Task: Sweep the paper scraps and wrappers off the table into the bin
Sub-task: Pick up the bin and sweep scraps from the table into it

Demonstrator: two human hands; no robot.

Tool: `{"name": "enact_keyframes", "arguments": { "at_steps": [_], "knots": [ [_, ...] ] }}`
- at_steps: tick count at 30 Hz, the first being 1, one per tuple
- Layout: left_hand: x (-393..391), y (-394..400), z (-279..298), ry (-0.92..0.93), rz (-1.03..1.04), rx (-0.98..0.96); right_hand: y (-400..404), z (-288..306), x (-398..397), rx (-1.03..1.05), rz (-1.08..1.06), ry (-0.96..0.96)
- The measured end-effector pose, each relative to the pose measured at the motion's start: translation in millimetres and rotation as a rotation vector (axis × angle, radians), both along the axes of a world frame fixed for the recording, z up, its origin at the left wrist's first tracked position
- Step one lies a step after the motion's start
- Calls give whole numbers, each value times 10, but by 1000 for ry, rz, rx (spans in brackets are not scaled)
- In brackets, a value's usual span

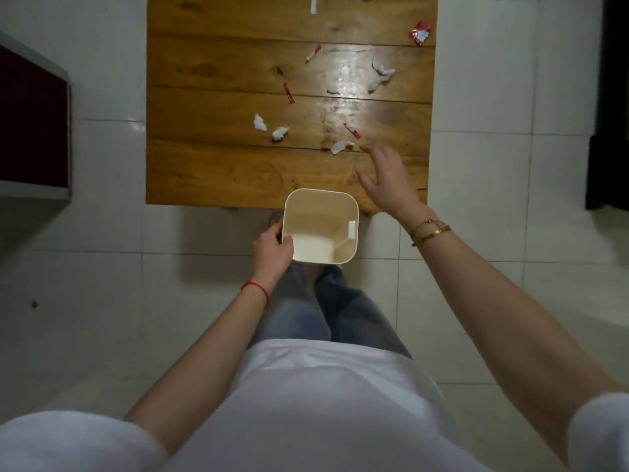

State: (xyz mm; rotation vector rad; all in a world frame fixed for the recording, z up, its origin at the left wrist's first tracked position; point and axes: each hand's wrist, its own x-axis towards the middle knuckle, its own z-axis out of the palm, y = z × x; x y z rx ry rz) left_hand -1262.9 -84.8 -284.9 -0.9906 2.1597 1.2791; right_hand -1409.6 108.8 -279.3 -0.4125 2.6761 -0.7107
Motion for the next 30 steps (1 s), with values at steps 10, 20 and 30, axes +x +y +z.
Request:
{"name": "enact_keyframes", "arguments": {
  "at_steps": [10,20,30],
  "knots": [
    [114,318,-699,-101,-52,29,8,-574,-198,30,20,-24],
    [120,305,-1390,-252,-38,19,-150,-1184,-548,63,57,-19],
    [74,244,-1717,-255,52,60,-192,-1613,-465,140,193,-40]
  ]
}}
